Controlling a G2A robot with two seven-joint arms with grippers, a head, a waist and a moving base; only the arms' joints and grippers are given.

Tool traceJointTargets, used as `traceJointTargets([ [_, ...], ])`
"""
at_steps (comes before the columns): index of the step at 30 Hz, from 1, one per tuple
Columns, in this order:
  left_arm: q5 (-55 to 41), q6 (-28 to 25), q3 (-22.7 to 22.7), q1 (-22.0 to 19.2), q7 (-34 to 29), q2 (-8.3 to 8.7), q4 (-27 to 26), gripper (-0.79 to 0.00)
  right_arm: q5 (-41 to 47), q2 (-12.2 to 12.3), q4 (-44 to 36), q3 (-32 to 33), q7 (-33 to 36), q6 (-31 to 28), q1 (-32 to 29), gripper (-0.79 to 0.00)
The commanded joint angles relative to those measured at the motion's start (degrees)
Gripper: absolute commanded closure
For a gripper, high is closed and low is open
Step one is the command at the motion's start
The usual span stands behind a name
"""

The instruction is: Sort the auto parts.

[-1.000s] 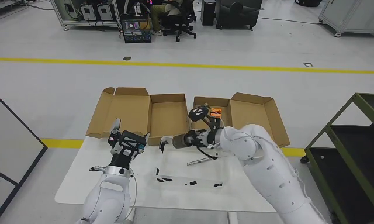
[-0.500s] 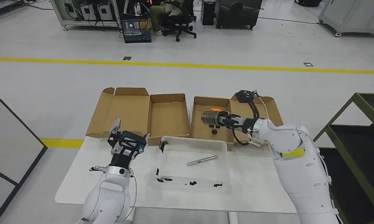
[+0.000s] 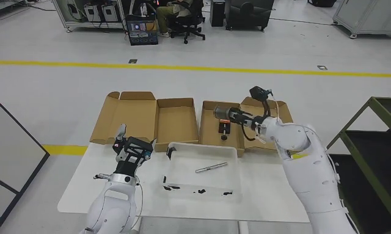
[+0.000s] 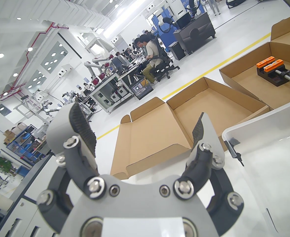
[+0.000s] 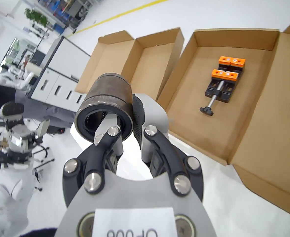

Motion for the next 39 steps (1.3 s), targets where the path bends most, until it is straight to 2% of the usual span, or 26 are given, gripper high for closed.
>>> traceJointTargets([
  [1, 0.00, 0.00, 0.00, 0.00, 0.00, 0.00, 0.00, -0.785, -0.05, -0.77, 7.00, -2.48, -1.40, 3.04, 4.33, 0.000],
  [6, 0.00, 0.00, 0.00, 0.00, 0.00, 0.00, 0.00, -0.785, 1.49, -3.49, 24.10, -9.13, -3.67, 6.81, 13.44, 0.000],
  [11, 0.00, 0.00, 0.00, 0.00, 0.00, 0.00, 0.00, -0.785, 3.50, -6.40, 36.36, -14.42, -3.75, 7.13, 18.86, 0.000],
  [17, 0.00, 0.00, 0.00, 0.00, 0.00, 0.00, 0.00, -0.785, 4.42, -9.69, 46.60, -18.93, -4.04, 7.17, 22.43, 0.000],
  [24, 0.00, 0.00, 0.00, 0.00, 0.00, 0.00, 0.00, -0.785, 4.83, -12.12, 54.15, -20.83, -5.35, 6.98, 25.37, 0.000],
  [26, 0.00, 0.00, 0.00, 0.00, 0.00, 0.00, 0.00, -0.785, 4.26, -12.65, 55.47, -21.45, -5.38, 7.11, 25.82, -0.068],
  [31, 0.00, 0.00, 0.00, 0.00, 0.00, 0.00, 0.00, -0.785, 3.32, -13.90, 57.88, -22.60, -5.26, 7.92, 26.51, -0.182],
  [35, 0.00, 0.00, 0.00, 0.00, 0.00, 0.00, 0.00, -0.785, 3.58, -14.58, 58.92, -22.73, -5.57, 7.49, 27.10, -0.320],
  [39, 0.00, 0.00, 0.00, 0.00, 0.00, 0.00, 0.00, -0.785, 5.08, -14.52, 59.07, -21.61, -8.51, 4.56, 28.23, -0.354],
])
